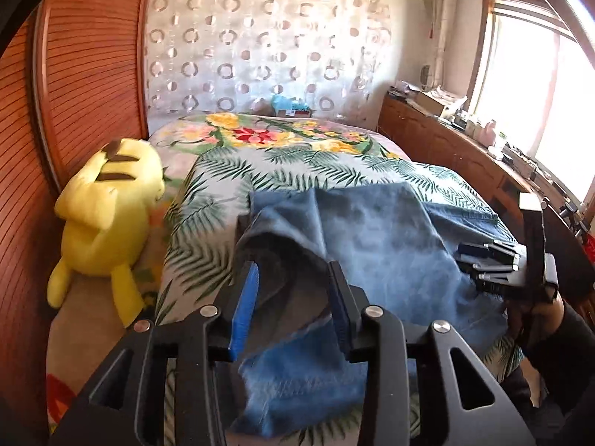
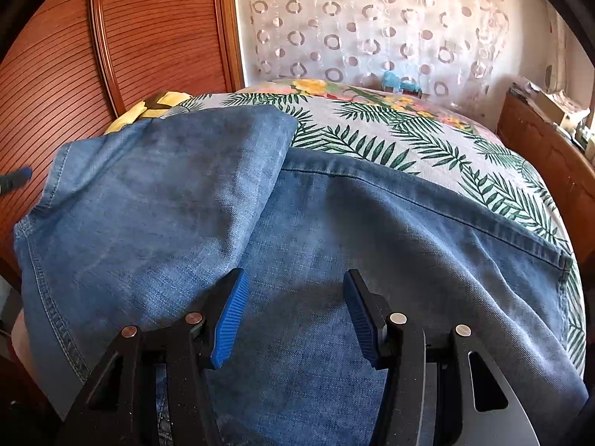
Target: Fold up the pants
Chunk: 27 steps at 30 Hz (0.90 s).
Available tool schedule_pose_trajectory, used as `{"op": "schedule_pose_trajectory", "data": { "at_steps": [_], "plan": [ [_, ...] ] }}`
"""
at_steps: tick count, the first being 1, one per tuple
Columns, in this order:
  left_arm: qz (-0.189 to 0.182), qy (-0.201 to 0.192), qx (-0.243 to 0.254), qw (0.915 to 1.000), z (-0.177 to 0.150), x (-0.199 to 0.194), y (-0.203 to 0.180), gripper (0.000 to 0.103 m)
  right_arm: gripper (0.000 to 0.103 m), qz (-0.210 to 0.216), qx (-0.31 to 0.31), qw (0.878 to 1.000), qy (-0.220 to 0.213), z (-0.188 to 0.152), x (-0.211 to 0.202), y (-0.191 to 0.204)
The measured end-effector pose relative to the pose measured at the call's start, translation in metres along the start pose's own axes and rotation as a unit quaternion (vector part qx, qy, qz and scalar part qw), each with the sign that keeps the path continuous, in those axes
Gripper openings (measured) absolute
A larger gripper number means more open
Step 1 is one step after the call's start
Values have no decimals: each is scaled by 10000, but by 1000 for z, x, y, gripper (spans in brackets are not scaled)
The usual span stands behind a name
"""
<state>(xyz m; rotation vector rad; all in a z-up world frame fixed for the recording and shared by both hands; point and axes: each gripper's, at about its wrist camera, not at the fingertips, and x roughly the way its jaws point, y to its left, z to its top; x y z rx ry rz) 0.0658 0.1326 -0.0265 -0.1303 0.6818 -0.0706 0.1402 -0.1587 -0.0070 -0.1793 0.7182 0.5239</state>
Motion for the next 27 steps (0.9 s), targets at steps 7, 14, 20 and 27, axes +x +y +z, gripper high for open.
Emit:
{"op": "schedule_pose_trajectory", "data": {
  "at_steps": [7,14,20,27],
  "plan": [
    [-108,524,-230,9983,18,41,-5,39,55,24,-9,10000,1,-1,1,-3],
    [6,747,-344,9966,28,67,6,13,55,32,-46,10000,25,-1,3,-2],
    [652,129,238,9975,68,48,8,4,55,38,-59,10000,32,-1,4,-2],
    [642,272,317,9971,84,49,21,19,55,19,-61,10000,27,-1,4,-1]
  ]
}}
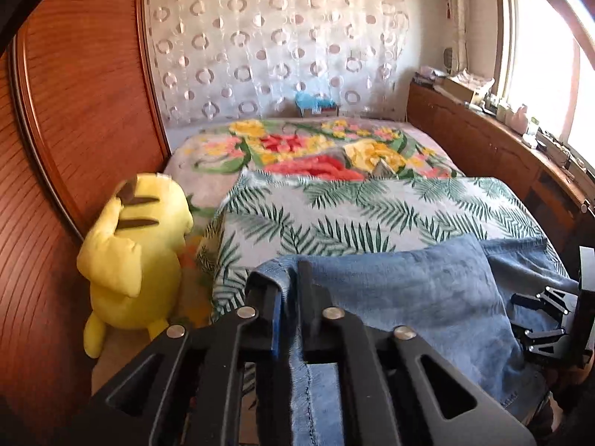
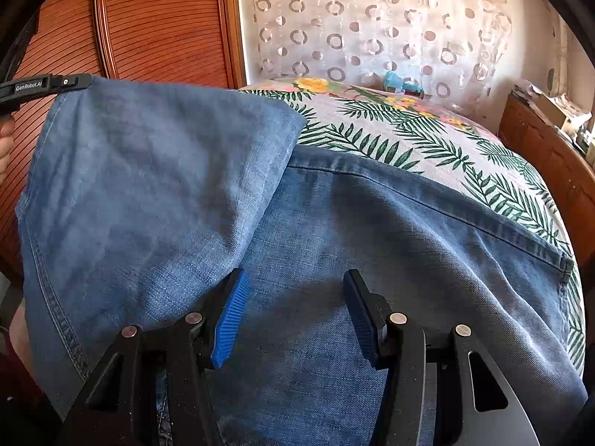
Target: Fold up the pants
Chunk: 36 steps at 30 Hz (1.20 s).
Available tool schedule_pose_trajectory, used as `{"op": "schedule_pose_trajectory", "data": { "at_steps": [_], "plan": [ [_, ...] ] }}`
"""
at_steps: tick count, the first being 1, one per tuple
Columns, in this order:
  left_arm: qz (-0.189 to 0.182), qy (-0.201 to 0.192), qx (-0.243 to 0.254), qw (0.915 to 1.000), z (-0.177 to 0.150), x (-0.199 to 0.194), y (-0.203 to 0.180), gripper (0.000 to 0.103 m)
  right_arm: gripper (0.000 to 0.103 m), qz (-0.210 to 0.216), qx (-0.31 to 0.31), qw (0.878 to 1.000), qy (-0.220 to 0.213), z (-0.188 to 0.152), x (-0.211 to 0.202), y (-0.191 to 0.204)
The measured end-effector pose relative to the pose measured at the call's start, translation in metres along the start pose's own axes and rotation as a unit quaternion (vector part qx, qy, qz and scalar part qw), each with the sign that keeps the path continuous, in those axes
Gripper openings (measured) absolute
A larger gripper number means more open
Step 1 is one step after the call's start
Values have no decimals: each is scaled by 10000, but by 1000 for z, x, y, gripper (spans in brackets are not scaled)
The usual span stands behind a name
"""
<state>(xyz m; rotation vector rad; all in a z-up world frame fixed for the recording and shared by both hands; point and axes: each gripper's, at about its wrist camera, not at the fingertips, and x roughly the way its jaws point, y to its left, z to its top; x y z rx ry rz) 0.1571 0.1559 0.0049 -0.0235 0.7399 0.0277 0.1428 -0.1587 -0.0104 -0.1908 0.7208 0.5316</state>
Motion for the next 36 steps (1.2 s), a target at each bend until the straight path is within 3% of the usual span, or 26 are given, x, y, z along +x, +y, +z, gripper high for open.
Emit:
{"op": "schedule_pose_trajectory", "data": {
  "at_steps": [4,8,10,20,26,36],
  "plan": [
    [-104,94,91,9999,-15,4,-5,45,55,10,2,10000,-11,0,0,-1],
    [-154,35,260,9995,-31,0,-18,58,55,8,1,10000,-27,0,0,0],
    [-124,-49,285,9995,-37,-5,-22,80,55,-1,-4,10000,-44,-1,-1,0],
    [-256,-390,144,9988,-53,-35,-23,80,55,-12,-6,9999,-131,-2,-10,-2],
    [-427,-432,267,9978,-62,-41,-52,80,55,-97,251,9991,-339,-18,-44,-22],
    [-890,-504,481,9936,-69,-42,-112,80,55,-862,693,9917,-658,-57,-120,-83]
  ]
}}
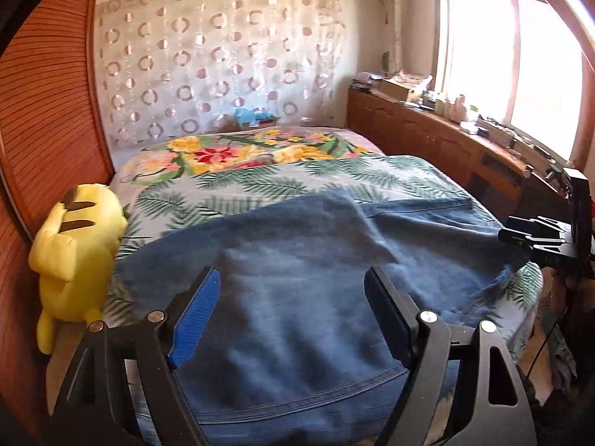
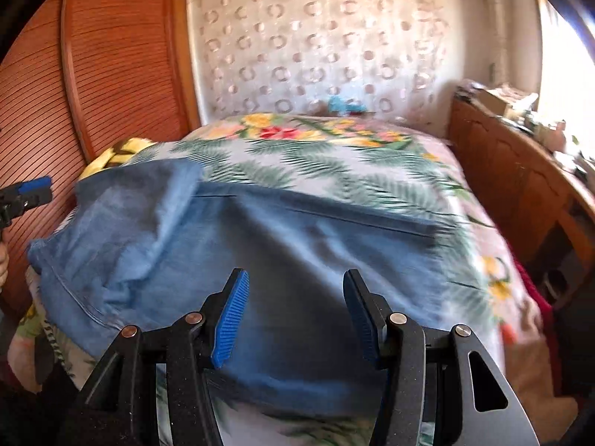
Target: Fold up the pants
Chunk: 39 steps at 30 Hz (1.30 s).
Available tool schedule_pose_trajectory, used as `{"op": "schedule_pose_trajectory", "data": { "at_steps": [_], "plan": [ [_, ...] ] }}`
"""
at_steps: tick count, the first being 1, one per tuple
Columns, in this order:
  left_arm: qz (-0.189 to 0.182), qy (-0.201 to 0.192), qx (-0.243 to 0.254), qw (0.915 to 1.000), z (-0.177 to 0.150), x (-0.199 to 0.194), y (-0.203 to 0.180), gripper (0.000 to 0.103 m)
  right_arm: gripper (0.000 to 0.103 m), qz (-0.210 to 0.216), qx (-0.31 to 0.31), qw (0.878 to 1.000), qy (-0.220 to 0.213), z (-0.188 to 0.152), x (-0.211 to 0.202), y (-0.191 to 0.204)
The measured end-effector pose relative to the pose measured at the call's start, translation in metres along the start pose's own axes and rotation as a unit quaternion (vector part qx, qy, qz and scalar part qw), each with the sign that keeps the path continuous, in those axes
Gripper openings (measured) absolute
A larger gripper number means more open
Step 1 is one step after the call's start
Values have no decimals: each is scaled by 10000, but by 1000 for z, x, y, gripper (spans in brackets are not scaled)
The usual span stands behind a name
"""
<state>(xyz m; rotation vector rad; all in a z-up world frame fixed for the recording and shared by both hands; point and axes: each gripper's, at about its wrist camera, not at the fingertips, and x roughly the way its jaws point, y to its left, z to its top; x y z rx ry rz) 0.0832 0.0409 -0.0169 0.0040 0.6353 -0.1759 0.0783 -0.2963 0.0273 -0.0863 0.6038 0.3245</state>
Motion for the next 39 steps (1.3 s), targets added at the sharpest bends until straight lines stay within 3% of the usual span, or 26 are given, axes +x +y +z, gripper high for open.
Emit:
{"op": "schedule_pose_trajectory", "data": {
  "at_steps": [12,23,39],
  "plan": [
    [-198,28,78,9998,-11,20,-47,80,55,-604,676,9958,155,-35,-26,-66],
    [-374,294,174,9987,-27,31,-68,80,55,-496,830,9948,322,-37,-12,-69],
    [-413,295,138,9986,-33,29,-71,80,55,-523,774,9937,624,-43,-2,-70]
  ]
}}
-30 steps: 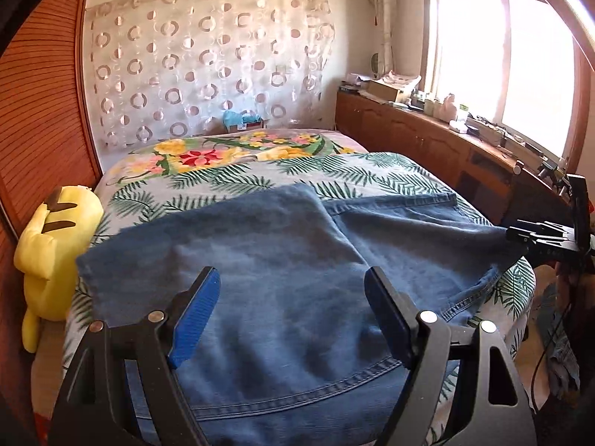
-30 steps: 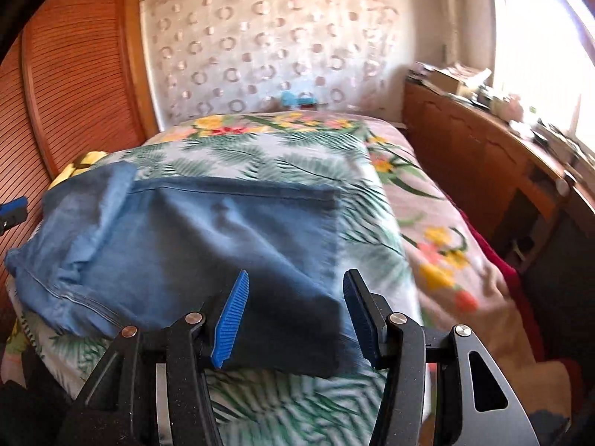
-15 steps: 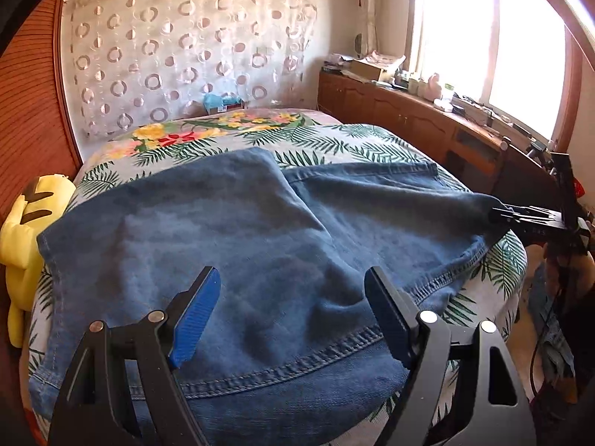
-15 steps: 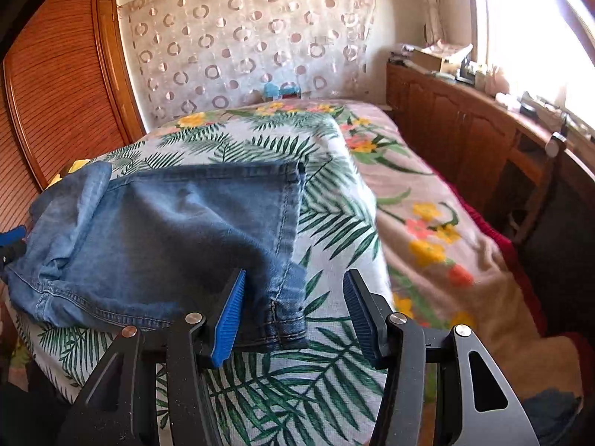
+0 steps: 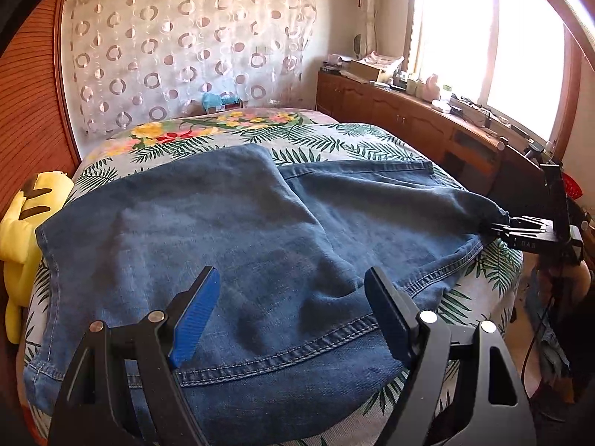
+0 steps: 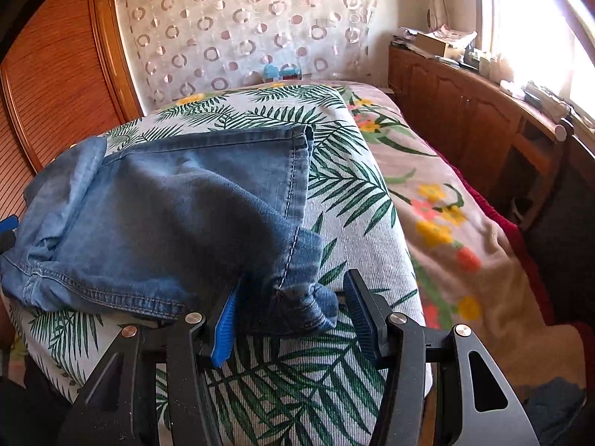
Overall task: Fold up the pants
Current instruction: 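Grasp the folded edge of the jeans with the right gripper and lift it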
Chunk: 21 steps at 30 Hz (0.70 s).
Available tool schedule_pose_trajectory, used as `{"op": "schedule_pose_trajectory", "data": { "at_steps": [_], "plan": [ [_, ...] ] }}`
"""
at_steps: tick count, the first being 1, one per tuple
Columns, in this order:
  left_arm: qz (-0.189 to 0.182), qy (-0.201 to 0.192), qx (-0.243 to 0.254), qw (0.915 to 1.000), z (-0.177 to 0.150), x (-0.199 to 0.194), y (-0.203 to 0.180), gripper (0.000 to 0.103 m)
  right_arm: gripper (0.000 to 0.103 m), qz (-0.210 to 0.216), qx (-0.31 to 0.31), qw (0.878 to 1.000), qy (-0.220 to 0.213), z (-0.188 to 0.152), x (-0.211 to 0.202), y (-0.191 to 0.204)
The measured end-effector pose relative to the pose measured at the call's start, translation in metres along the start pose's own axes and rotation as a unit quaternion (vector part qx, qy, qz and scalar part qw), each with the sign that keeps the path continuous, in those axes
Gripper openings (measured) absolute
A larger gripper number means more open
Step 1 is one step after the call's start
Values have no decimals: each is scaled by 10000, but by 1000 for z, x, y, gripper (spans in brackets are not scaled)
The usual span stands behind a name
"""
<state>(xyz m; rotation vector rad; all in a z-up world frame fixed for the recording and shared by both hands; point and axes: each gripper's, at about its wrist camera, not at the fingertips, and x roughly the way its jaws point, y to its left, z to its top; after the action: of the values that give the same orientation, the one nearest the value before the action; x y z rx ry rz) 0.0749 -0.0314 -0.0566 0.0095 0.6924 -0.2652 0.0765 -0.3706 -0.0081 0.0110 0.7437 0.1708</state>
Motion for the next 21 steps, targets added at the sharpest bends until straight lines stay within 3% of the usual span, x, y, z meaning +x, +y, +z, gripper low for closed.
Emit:
{"op": "schedule_pose_trajectory", "data": {
  "at_steps": [4,8,10,21],
  "plan": [
    [13,-21,-2,10000,1,-3,1,80,55,-37,-104,9999,-11,-1,1,6],
    [30,-48,-1,10000,4,-8,0,80,25,95,-135,9999,-2,-1,2,8],
    [35,-71,-3,10000,6,-9,1,80,19,162,-177,9997,6,0,0,10],
    [81,-313,-88,9994,15,-29,9,80,17,399,-423,9947,-847,40,-61,25]
  ]
}}
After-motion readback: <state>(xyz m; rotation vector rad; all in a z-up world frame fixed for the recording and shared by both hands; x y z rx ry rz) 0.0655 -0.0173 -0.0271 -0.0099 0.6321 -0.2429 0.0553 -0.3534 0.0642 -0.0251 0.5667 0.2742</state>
